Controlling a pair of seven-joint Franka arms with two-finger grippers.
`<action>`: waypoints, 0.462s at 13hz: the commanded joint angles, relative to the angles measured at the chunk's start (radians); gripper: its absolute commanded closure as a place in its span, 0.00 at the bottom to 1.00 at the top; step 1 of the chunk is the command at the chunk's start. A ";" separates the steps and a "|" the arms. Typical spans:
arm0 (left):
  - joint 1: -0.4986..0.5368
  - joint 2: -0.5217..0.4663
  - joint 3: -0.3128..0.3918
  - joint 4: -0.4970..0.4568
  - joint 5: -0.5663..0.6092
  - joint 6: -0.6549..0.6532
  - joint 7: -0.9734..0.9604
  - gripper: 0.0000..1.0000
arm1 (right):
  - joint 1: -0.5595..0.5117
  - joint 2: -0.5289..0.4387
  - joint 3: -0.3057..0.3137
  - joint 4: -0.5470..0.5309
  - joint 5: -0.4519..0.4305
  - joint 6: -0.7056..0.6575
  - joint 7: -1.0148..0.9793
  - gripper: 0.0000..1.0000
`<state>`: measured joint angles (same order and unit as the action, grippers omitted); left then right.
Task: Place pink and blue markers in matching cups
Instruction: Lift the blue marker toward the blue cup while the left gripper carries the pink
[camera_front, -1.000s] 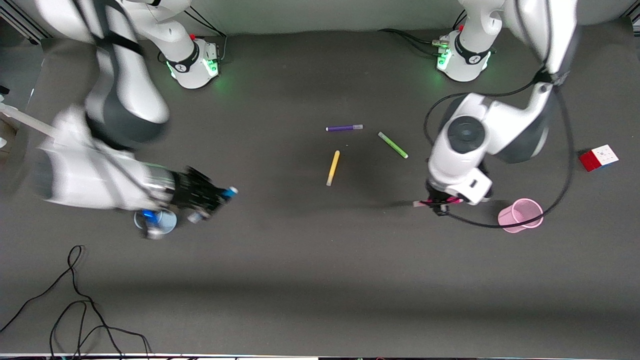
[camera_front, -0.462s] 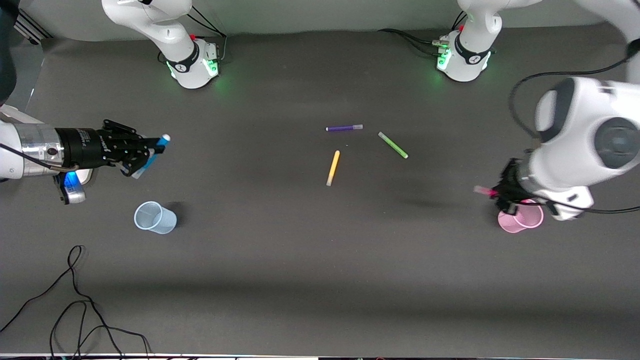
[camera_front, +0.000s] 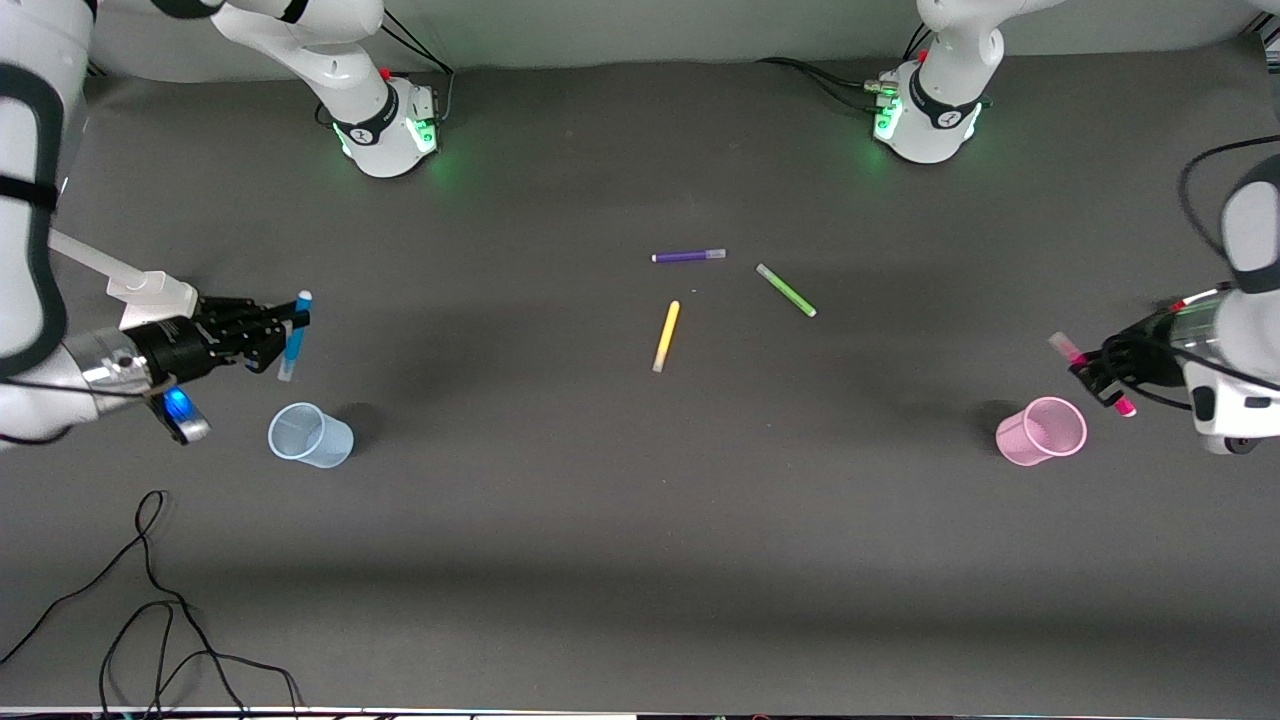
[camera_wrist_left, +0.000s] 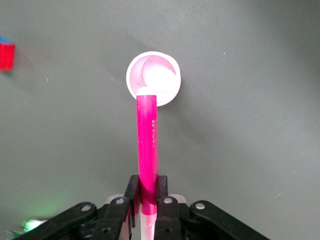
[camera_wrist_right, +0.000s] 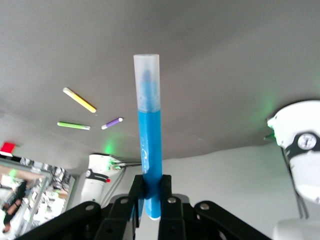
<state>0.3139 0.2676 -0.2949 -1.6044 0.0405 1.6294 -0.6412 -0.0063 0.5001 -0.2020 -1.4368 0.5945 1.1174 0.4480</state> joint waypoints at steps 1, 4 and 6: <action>0.016 0.063 -0.006 0.110 -0.002 -0.149 0.266 1.00 | -0.020 0.063 -0.001 0.036 -0.016 -0.002 -0.068 1.00; 0.016 0.177 -0.006 0.254 0.010 -0.285 0.336 1.00 | -0.027 0.126 -0.011 0.039 -0.053 0.031 -0.086 1.00; 0.007 0.252 -0.007 0.323 0.036 -0.342 0.359 1.00 | -0.056 0.165 -0.011 0.047 -0.053 0.045 -0.142 1.00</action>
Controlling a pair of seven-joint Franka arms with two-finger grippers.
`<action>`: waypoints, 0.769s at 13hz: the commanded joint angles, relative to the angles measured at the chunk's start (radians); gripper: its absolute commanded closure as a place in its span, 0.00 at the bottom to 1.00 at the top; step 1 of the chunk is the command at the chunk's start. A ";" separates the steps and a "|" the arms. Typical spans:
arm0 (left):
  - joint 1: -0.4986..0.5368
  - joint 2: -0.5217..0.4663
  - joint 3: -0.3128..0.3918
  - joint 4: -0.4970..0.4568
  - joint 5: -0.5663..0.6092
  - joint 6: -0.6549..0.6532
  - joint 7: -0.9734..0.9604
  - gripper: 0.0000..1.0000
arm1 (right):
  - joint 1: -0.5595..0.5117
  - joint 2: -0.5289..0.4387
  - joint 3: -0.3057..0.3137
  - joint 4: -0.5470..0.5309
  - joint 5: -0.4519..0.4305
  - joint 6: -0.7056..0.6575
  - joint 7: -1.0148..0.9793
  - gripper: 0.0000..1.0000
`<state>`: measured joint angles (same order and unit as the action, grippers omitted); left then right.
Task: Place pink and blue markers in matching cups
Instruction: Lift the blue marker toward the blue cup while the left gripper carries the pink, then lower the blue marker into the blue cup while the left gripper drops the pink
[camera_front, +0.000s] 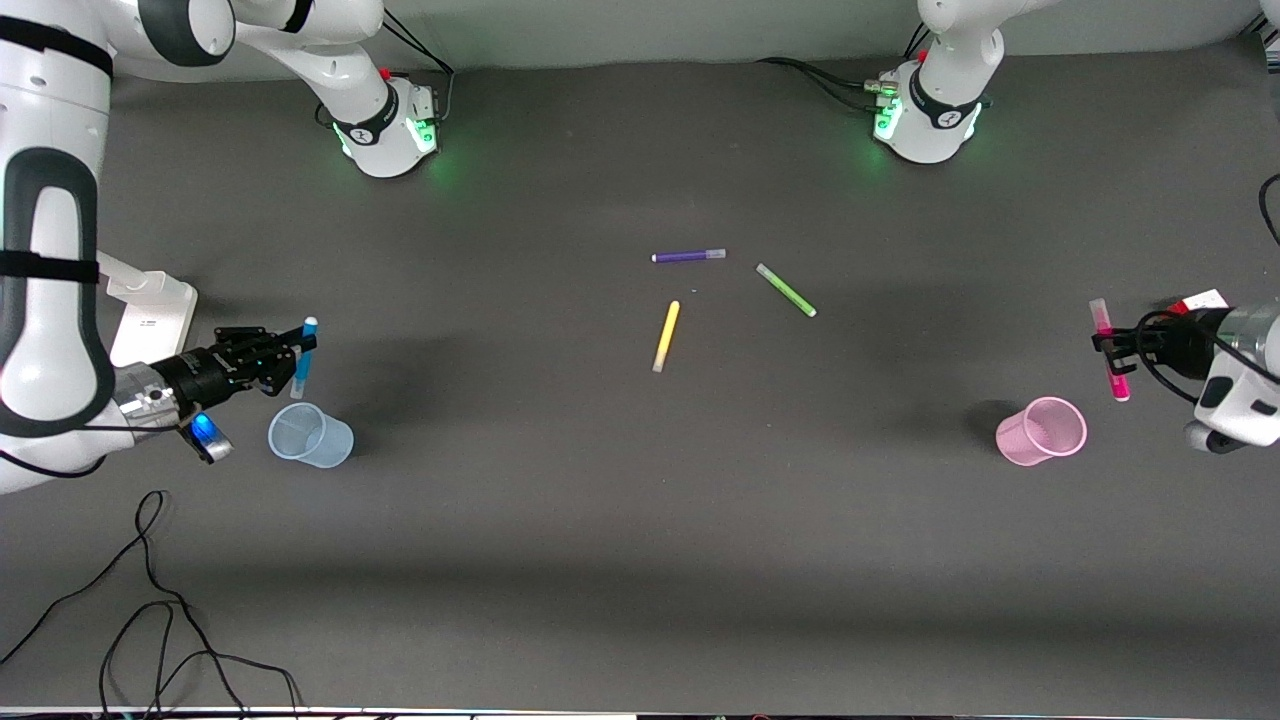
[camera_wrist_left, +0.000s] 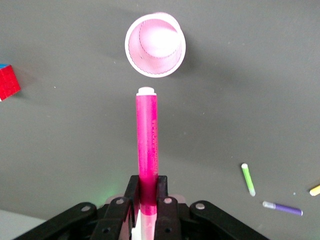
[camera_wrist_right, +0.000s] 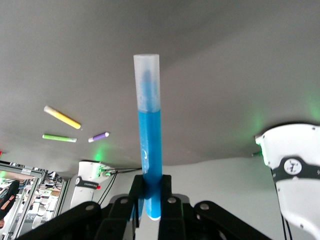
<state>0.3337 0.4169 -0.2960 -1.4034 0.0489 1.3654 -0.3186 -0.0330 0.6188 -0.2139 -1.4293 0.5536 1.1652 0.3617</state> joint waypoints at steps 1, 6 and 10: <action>-0.021 0.135 -0.006 0.147 0.052 -0.103 0.064 1.00 | -0.039 0.058 -0.001 0.038 -0.014 0.008 -0.081 1.00; -0.035 0.246 -0.008 0.195 0.130 -0.097 0.232 1.00 | -0.042 0.122 0.001 0.064 -0.021 0.083 -0.087 1.00; -0.032 0.307 -0.005 0.196 0.141 -0.080 0.329 1.00 | -0.041 0.133 0.001 0.064 -0.020 0.137 -0.087 1.00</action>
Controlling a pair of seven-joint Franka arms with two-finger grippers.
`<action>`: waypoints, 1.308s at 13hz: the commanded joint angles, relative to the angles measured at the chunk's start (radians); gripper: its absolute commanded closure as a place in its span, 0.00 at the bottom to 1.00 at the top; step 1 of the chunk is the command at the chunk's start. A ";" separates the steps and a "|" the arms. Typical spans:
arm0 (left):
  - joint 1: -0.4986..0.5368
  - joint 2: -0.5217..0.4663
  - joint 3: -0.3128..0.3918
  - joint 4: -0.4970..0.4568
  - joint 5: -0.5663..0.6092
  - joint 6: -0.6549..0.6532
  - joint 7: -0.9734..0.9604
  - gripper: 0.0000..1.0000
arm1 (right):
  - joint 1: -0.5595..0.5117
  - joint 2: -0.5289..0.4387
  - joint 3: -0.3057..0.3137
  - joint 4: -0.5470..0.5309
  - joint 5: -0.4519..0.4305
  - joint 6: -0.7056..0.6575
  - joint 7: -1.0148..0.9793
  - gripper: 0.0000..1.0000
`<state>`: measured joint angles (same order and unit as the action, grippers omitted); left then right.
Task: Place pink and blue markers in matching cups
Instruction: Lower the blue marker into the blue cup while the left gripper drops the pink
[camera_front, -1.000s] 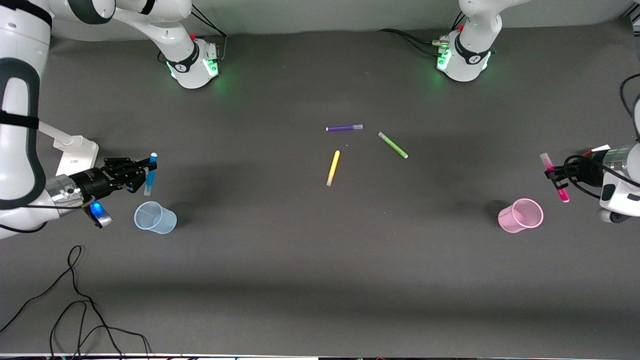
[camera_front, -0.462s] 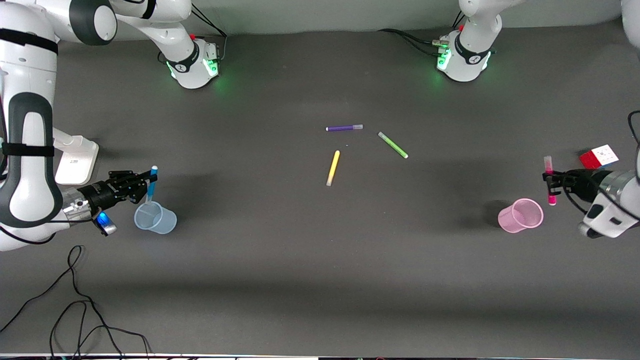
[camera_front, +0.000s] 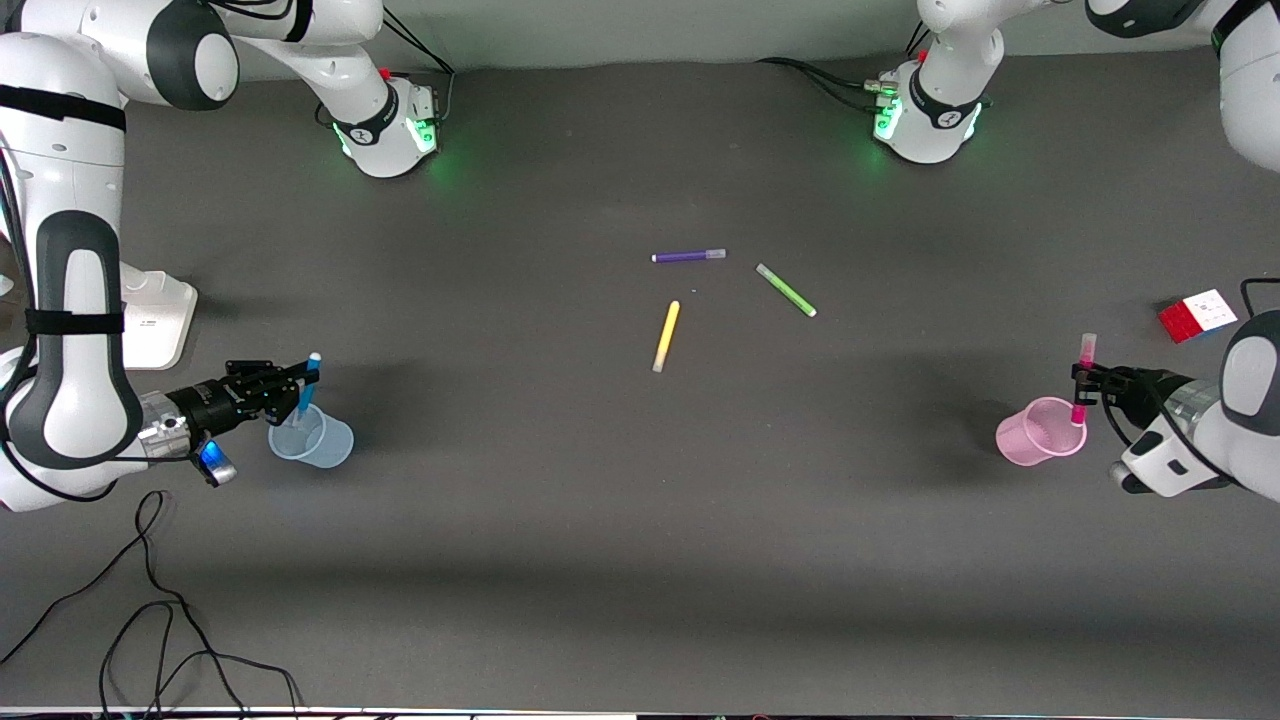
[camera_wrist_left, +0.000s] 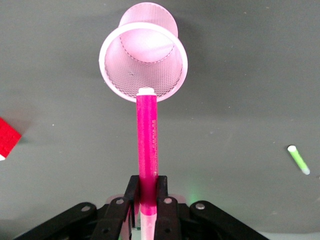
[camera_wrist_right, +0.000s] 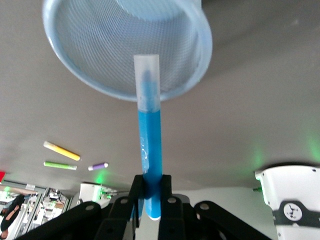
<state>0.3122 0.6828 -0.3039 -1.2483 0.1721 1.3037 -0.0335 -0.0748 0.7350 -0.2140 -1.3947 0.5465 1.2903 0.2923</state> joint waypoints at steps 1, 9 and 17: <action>-0.012 0.058 0.003 0.041 0.020 -0.017 0.044 1.00 | 0.001 0.023 0.001 0.031 -0.013 0.017 -0.018 1.00; -0.015 0.126 0.020 0.040 0.037 0.043 0.044 1.00 | 0.004 -0.005 -0.001 0.084 -0.008 0.026 -0.001 0.00; -0.012 0.098 0.019 0.041 0.035 0.031 0.050 0.00 | 0.015 -0.310 -0.001 0.054 -0.252 0.030 -0.006 0.00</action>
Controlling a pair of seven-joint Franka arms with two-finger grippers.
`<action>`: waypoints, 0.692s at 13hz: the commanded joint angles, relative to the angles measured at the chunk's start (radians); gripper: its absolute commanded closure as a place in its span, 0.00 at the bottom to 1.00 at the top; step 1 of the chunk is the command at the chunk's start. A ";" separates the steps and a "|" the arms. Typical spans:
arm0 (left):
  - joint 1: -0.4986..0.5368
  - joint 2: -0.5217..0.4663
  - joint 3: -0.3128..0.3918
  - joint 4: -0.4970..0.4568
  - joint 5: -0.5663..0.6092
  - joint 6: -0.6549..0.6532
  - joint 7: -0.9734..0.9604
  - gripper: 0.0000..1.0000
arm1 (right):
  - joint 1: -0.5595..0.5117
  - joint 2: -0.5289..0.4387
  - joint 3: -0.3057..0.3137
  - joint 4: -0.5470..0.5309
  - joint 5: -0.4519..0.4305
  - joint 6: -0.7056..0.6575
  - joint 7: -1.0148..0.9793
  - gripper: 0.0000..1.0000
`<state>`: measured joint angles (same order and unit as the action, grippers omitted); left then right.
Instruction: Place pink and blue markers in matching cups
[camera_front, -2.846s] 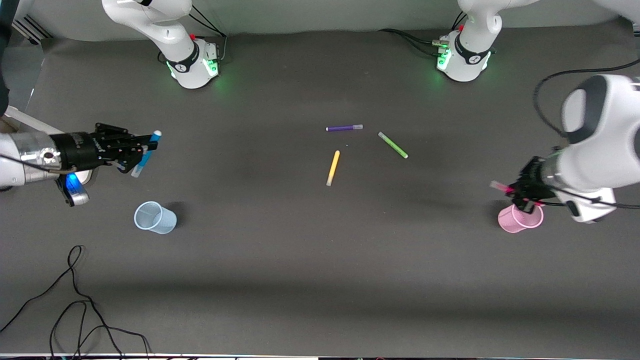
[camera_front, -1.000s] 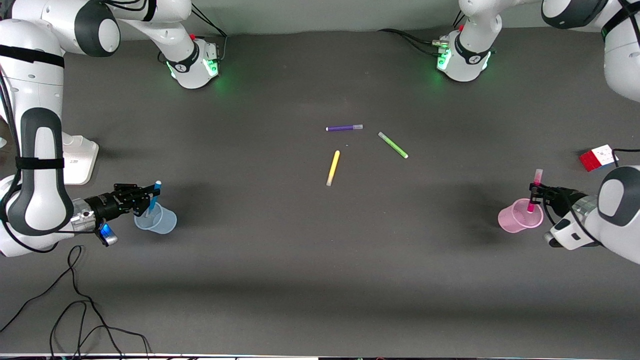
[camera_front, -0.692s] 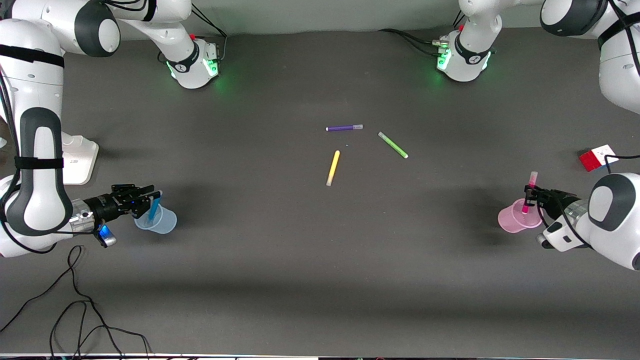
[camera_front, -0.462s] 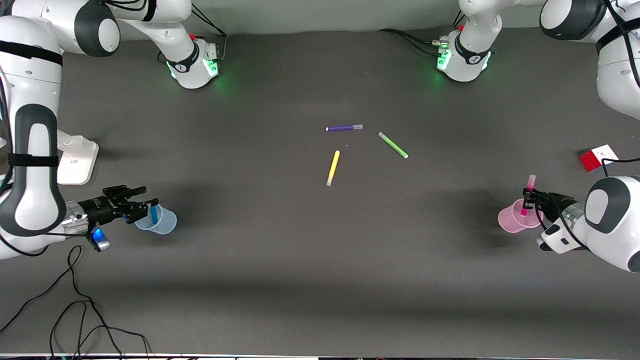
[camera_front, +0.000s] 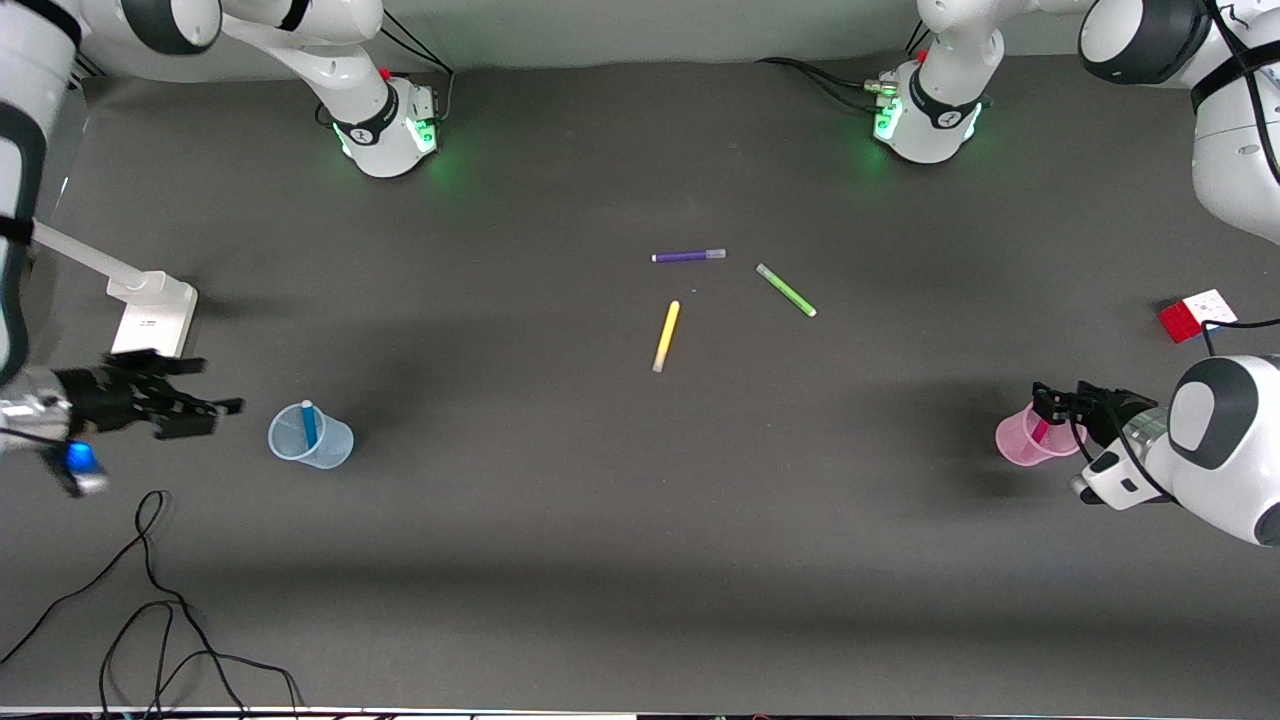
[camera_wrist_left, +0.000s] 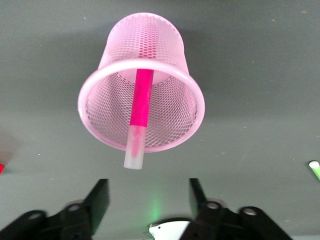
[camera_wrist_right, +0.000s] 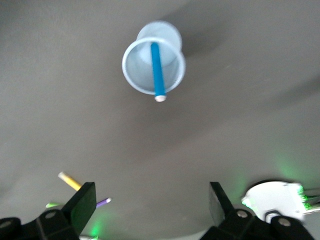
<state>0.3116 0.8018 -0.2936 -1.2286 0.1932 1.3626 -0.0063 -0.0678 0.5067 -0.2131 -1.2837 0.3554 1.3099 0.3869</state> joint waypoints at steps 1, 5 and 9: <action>0.001 -0.048 0.004 0.021 0.014 -0.030 0.025 0.00 | 0.006 -0.120 -0.015 -0.077 -0.082 0.029 -0.150 0.00; 0.001 -0.226 -0.001 -0.023 0.003 -0.020 0.037 0.00 | 0.089 -0.392 -0.022 -0.317 -0.228 0.232 -0.223 0.00; 0.006 -0.409 -0.001 -0.124 -0.026 0.005 0.039 0.00 | 0.050 -0.504 0.170 -0.400 -0.325 0.350 -0.089 0.00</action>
<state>0.3146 0.5130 -0.3016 -1.2270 0.1790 1.3359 0.0152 0.0198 0.0498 -0.1290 -1.6425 0.0653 1.6115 0.2446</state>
